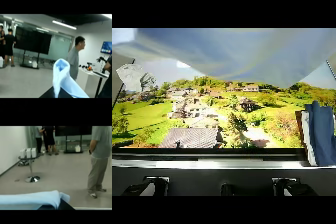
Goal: Fold the shirts.
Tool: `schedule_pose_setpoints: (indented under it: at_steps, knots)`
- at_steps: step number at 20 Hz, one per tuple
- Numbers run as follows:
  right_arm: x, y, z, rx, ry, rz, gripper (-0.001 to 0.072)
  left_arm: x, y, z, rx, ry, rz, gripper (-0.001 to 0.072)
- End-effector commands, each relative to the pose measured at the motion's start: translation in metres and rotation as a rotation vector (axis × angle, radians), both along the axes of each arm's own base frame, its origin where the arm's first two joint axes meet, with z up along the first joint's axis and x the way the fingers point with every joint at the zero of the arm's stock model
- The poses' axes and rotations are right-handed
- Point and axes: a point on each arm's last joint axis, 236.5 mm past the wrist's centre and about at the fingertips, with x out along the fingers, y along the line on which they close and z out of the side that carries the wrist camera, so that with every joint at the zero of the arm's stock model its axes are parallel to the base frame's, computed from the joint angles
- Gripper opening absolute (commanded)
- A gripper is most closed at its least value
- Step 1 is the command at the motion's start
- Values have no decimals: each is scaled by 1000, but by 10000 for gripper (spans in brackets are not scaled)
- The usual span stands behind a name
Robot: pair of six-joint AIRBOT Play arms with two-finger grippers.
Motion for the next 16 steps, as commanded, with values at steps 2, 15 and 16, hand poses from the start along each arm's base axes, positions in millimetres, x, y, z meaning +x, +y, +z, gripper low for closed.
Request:
schedule_pose_setpoints:
  at_steps: [2,15,16]
  knots:
    - [-14,-23,-16,53,83,-82,49,-26,6,11,22,-43,62,29]
    - [258,25,-406,214,996,-146,51,249,58,-427,-53,1090,7,31]
    - [266,34,-436,265,1046,-138,51,258,57,-460,-67,1151,-6,32]
